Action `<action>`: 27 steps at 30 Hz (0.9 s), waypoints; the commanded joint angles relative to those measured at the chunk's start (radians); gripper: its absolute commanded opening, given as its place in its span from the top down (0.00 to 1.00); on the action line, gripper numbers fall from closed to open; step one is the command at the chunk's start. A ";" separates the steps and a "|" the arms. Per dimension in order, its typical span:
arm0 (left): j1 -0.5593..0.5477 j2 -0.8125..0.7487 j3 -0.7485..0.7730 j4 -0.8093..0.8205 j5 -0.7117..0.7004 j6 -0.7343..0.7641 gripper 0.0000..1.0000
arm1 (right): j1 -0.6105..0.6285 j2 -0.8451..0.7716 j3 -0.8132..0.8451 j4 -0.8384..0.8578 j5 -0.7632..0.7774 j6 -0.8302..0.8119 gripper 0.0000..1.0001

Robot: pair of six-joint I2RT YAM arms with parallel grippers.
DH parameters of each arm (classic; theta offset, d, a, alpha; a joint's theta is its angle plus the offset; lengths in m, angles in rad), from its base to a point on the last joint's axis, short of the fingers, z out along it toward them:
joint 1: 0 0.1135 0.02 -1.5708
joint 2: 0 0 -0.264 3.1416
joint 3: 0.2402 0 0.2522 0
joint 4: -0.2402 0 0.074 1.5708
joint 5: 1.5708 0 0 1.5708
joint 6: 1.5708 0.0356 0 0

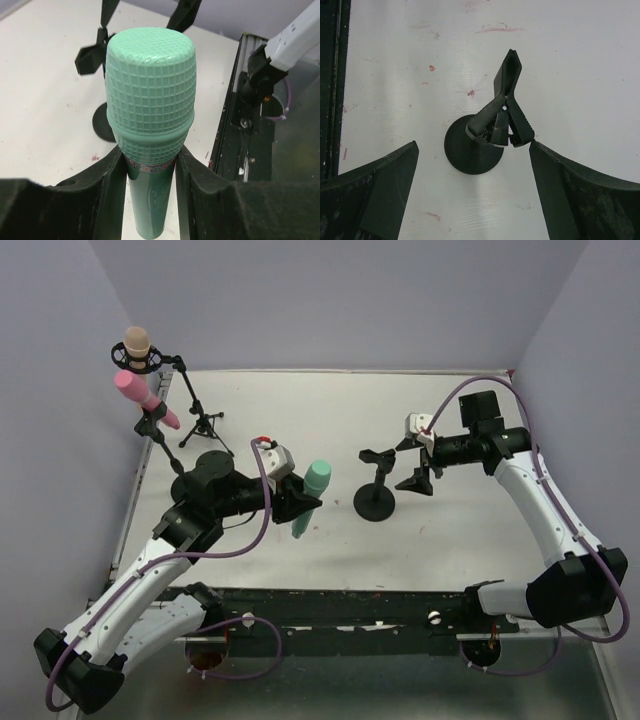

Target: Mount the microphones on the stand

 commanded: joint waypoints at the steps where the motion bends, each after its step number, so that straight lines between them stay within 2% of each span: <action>1: 0.005 -0.029 -0.036 -0.012 -0.013 0.081 0.97 | -0.003 0.048 0.010 0.062 -0.011 -0.026 0.00; 10: 0.007 -0.035 -0.041 -0.006 -0.007 0.094 0.97 | 0.000 0.103 -0.026 0.187 -0.121 0.141 0.00; 15: 0.007 -0.034 -0.044 0.002 -0.001 0.092 0.97 | 0.003 0.109 -0.048 0.226 -0.135 0.172 0.03; 22: 0.007 -0.032 -0.049 0.015 0.002 0.091 0.97 | 0.006 0.103 -0.069 0.264 -0.135 0.201 0.12; 27: 0.008 -0.028 -0.055 0.025 0.004 0.063 0.97 | 0.007 0.094 -0.089 0.298 -0.129 0.218 0.24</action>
